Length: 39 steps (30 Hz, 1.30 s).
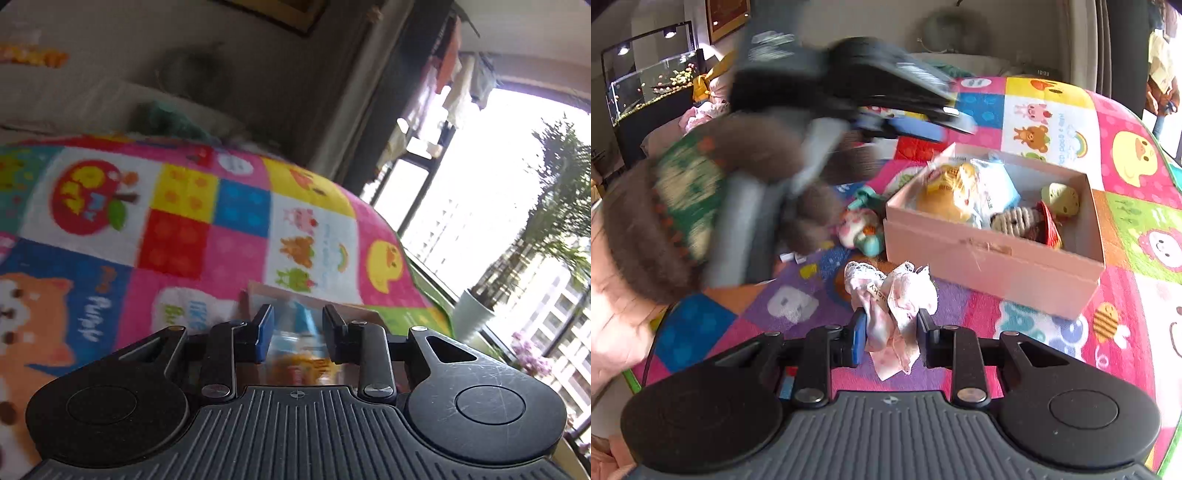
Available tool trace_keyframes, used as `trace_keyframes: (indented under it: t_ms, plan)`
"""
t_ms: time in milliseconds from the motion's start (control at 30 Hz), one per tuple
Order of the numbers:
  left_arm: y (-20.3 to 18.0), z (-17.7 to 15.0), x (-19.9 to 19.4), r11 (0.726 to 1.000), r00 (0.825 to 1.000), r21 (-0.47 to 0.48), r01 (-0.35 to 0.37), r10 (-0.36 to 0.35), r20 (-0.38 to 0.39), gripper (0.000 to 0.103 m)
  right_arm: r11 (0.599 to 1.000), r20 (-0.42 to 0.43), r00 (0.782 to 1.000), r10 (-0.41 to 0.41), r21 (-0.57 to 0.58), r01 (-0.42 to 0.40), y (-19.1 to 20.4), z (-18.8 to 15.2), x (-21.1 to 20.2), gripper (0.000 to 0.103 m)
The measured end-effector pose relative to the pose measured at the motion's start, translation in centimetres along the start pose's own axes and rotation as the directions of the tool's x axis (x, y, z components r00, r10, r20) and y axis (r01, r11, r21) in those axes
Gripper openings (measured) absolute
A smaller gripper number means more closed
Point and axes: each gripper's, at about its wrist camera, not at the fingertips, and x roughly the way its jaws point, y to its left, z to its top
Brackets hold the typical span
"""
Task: Organize objects
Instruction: 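Drop the pink lace cloth into the pink box with the right gripper, then reach the left gripper to the white battery charger and grasp it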
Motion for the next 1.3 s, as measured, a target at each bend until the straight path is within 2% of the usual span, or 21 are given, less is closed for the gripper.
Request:
trace_keyframes:
  t_ms: [67,133,233,300,367,467,600,633,700,767,800,867,900,967,1033,1067,1133,1200,1267,1300]
  plan:
    - [1.9,-0.8,-2.7,0.995,0.995,0.013,-0.103,0.103,0.014,0.033,1.000,0.010,1.000,0.007,0.009,-0.007,-0.6,2.1,0.3,0.027]
    - [3.8,-2.2,-4.8,0.980,0.981,0.043,-0.193,0.193,0.008,0.033,1.000,0.020,1.000,-0.021,0.020,0.021,-1.9,5.0,1.1,0.027]
    - [6.1,-4.5,-7.1,0.950,0.953,0.088,-0.298,0.302,-0.031,0.033,0.989,0.002,0.992,-0.127,0.083,0.126,-5.3,9.4,3.6,0.027]
    - [7.3,-5.6,-7.9,0.940,0.938,0.095,-0.329,0.337,-0.084,0.033,0.966,-0.038,0.976,-0.216,0.135,0.219,-8.1,11.7,5.9,0.027]
    - [8.2,-6.3,-8.2,0.942,0.933,0.095,-0.321,0.332,-0.140,0.033,0.935,-0.119,0.955,-0.271,0.203,0.291,-11.0,13.2,8.7,0.027]
    - [8.9,-7.0,-8.4,0.946,0.925,0.098,-0.309,0.323,-0.201,0.033,0.893,-0.252,0.931,-0.264,0.300,0.334,-14.7,13.5,12.5,0.027]
    - [9.0,-7.6,-7.8,0.956,0.914,0.104,-0.275,0.293,-0.281,0.033,0.873,-0.342,0.900,-0.271,0.306,0.380,-15.8,12.1,15.3,0.027]
    - [8.8,-7.8,-7.6,0.955,0.914,0.120,-0.270,0.294,-0.279,0.036,0.874,-0.346,0.891,-0.293,0.281,0.397,-15.5,12.0,15.6,0.027]
    - [8.2,-8.0,-7.3,0.953,0.913,0.159,-0.257,0.294,-0.284,0.039,0.887,-0.348,0.887,-0.302,0.237,0.395,-14.6,11.8,15.6,0.031]
    - [7.5,-8.2,-7.0,0.951,0.911,0.185,-0.247,0.293,-0.291,0.054,0.887,-0.338,0.884,-0.322,0.220,0.407,-13.9,12.1,15.3,0.043]
    - [7.1,-8.3,-6.6,0.950,0.910,0.204,-0.236,0.290,-0.298,0.059,0.885,-0.315,0.883,-0.347,0.201,0.420,-13.4,12.3,14.8,0.044]
    - [6.2,-8.6,-6.1,0.942,0.906,0.254,-0.218,0.292,-0.307,0.077,0.877,-0.235,0.877,-0.420,0.145,0.459,-12.3,12.9,13.1,0.051]
    - [5.8,-8.9,-5.7,0.936,0.903,0.281,-0.211,0.297,-0.311,0.081,0.873,-0.193,0.874,-0.446,0.123,0.472,-11.6,13.1,12.3,0.054]
    - [5.2,-9.2,-5.2,0.931,0.900,0.305,-0.199,0.297,-0.320,0.094,0.877,-0.104,0.882,-0.459,0.105,0.469,-10.4,13.4,10.0,0.058]
    - [5.3,-8.9,-5.0,0.941,0.901,0.272,-0.202,0.288,-0.326,0.095,0.900,-0.026,0.906,-0.422,0.105,0.423,-9.1,13.0,7.3,0.061]
    - [5.8,-8.5,-5.1,0.955,0.906,0.220,-0.198,0.264,-0.330,0.094,0.913,0.003,0.918,-0.396,0.108,0.393,-8.5,12.6,6.2,0.066]
    - [7.0,-7.4,-5.5,0.980,0.924,0.053,-0.189,0.196,-0.327,0.091,0.939,0.040,0.943,-0.332,0.105,0.326,-7.2,11.2,4.0,0.071]
    - [8.0,-6.4,-5.6,0.974,0.937,-0.086,-0.208,0.173,-0.305,0.090,0.964,0.057,0.964,-0.258,0.080,0.254,-5.8,9.3,2.4,0.074]
    - [8.1,-5.6,-5.1,0.961,0.936,-0.113,-0.252,0.212,-0.280,0.090,0.981,0.061,0.979,-0.194,0.042,0.192,-4.0,6.8,1.7,0.079]
    - [8.0,-5.2,-4.4,0.955,0.930,-0.108,-0.277,0.239,-0.280,0.090,0.985,0.059,0.983,-0.174,0.019,0.173,-3.2,5.8,1.7,0.079]
